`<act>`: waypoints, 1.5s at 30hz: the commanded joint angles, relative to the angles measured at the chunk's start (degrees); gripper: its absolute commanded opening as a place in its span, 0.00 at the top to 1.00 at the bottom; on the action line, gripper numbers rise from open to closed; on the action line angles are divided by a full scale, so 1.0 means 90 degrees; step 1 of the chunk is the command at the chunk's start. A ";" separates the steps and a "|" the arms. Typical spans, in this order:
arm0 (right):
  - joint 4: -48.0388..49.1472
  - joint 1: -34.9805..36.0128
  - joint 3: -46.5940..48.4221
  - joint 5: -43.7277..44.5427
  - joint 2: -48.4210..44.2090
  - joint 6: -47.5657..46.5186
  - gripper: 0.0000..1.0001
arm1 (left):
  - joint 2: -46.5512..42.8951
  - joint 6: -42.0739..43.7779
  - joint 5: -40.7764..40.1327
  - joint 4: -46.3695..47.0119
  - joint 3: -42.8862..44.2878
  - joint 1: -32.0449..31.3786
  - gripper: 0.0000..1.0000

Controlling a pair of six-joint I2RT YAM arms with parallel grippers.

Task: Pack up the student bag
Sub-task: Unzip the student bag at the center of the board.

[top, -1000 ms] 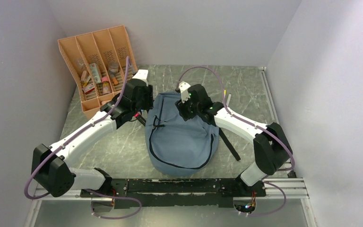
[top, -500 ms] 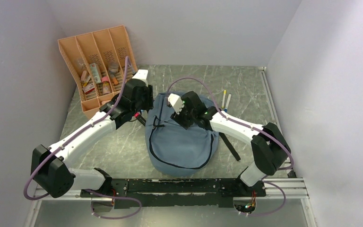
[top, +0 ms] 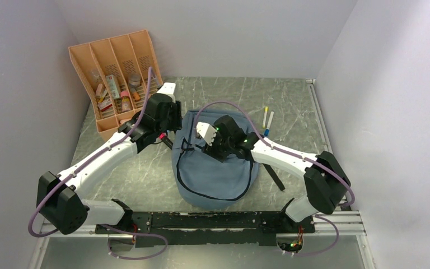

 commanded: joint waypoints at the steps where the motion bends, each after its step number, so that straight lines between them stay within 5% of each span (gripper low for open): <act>1: 0.0001 0.0147 -0.0110 0.0602 0.0178 -0.0384 0.40 | -0.0033 -0.0009 0.0120 0.0107 -0.0048 0.0056 0.47; 10: 0.0696 0.0153 -0.0220 0.1592 0.0508 -0.0622 0.46 | 0.0006 -0.0003 0.0120 0.0116 -0.0055 0.0074 0.47; 20: 0.1783 0.0152 -0.0435 0.2286 0.0332 -0.0416 0.82 | -0.0003 -0.0003 0.0120 0.0116 -0.0049 0.0110 0.47; 29: 0.2163 0.0153 -0.0235 0.2350 -0.0264 -0.0054 0.99 | -0.0014 -0.0017 0.0168 0.0126 -0.0060 0.0139 0.47; 45: 0.3860 0.0044 -0.0035 0.4031 -0.0900 -0.0339 1.00 | -0.0072 -0.0023 0.0200 0.0152 -0.0082 0.0157 0.48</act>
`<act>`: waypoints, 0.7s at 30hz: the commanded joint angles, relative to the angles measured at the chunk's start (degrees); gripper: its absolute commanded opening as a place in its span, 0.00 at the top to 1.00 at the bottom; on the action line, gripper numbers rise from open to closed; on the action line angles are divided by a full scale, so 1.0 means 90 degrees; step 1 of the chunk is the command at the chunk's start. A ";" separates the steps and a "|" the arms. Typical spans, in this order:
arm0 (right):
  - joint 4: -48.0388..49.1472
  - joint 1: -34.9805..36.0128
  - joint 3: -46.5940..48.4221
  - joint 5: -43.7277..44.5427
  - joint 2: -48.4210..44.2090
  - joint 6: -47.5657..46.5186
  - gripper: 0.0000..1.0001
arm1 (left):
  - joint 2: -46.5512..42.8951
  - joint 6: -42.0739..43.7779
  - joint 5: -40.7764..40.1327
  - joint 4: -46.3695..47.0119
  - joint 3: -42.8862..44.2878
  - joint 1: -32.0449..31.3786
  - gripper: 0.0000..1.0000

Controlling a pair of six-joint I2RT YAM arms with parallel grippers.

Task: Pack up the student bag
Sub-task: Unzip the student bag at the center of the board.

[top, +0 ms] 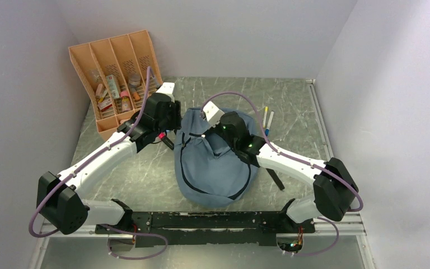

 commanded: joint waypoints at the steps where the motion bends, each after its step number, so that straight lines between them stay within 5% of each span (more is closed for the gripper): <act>1: 0.1591 -0.0132 0.0289 0.1043 -0.0372 -0.0415 1.00 | -0.0083 -0.0020 0.0087 0.0153 -0.0065 0.0057 0.48; 6: 0.2174 -0.0454 0.0250 0.1048 -0.0397 -0.0648 1.00 | -0.0102 -0.0020 0.0096 0.0163 -0.0080 0.0059 0.48; 21: 0.1408 -0.0883 0.1113 -0.0139 0.0357 0.0351 1.00 | -0.0127 -0.0019 0.0087 0.0153 -0.0075 0.0111 0.47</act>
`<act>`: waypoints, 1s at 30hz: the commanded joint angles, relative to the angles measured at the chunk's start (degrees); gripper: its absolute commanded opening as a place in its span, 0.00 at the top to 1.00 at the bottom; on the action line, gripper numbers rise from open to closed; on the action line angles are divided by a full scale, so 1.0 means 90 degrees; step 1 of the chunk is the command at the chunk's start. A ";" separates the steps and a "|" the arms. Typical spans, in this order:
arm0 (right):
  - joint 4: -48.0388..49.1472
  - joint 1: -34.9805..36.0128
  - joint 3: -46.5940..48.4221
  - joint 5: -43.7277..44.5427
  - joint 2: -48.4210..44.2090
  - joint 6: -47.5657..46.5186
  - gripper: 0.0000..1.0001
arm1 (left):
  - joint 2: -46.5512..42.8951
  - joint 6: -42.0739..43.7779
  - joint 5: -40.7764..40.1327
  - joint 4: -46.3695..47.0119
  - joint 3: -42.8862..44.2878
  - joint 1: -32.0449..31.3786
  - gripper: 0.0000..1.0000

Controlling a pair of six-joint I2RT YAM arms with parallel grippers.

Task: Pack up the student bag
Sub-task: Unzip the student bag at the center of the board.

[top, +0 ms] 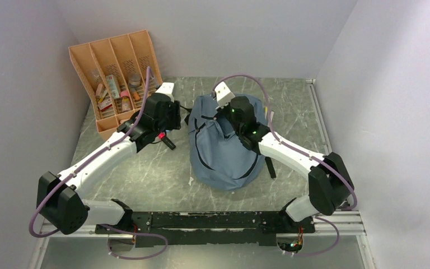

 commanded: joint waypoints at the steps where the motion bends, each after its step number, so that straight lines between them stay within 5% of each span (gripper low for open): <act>1: 0.0531 0.0088 0.0657 -0.0198 0.0019 0.0452 1.00 | -0.0124 -0.0020 0.0082 0.0151 -0.0050 0.0083 0.48; 16: -0.0115 0.0481 0.1627 -0.0232 0.0606 0.1134 1.00 | -0.0082 -0.0034 0.0169 0.0171 -0.0050 0.0123 0.48; 30: -0.0010 0.0480 0.0689 -0.0058 0.0820 0.1521 1.00 | 0.0035 -0.0034 0.0278 0.0197 -0.0068 0.0134 0.48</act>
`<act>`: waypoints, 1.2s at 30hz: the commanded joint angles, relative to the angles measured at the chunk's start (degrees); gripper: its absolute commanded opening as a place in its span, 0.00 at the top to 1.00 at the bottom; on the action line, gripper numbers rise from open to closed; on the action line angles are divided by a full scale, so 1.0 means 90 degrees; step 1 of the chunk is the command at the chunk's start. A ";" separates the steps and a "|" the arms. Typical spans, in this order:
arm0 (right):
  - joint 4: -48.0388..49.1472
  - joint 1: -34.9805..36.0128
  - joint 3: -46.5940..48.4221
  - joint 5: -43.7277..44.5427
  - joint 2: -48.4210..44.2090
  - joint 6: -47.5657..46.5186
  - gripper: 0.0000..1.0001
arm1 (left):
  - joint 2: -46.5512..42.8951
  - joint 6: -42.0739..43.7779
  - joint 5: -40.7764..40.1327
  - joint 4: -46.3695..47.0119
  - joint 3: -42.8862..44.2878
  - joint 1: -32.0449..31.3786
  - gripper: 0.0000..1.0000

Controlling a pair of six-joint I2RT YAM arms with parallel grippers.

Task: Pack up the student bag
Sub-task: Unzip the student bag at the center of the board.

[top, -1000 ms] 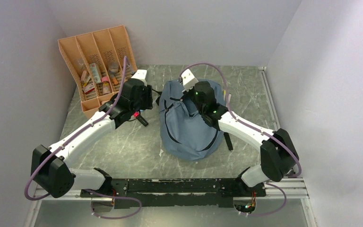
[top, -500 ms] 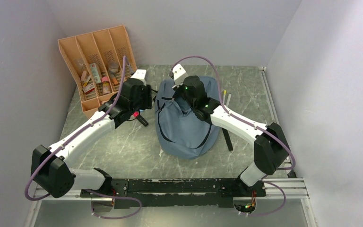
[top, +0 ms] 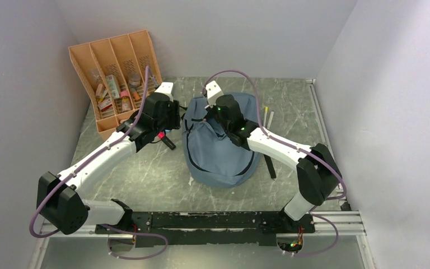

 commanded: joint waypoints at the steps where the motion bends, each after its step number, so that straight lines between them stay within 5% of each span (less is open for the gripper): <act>1: 0.0662 0.0053 -0.0322 0.0024 -0.0049 0.0290 1.00 | 0.0072 -0.0039 0.0241 0.0199 -0.0060 0.0063 0.48; 11: 0.0717 -0.0074 -0.0567 0.0201 -0.0261 0.0069 0.97 | 0.0110 -0.0067 0.0437 0.0430 -0.0210 0.0097 0.47; 20: 0.0703 -0.0132 -0.0789 -0.0016 -0.0448 0.0272 0.97 | 0.0705 -0.1576 -0.0886 -0.0620 -0.0170 0.0349 0.44; 28: 0.0642 -0.0130 -0.0984 -0.0330 -0.0698 0.0557 0.97 | 0.1699 -0.2531 0.0435 -0.0136 -0.0722 0.1292 0.39; 36: 0.0659 -0.0118 -0.1185 -0.0820 -0.0953 0.0964 0.98 | 0.2159 -0.3326 0.0165 -0.0040 -0.0619 0.1322 0.38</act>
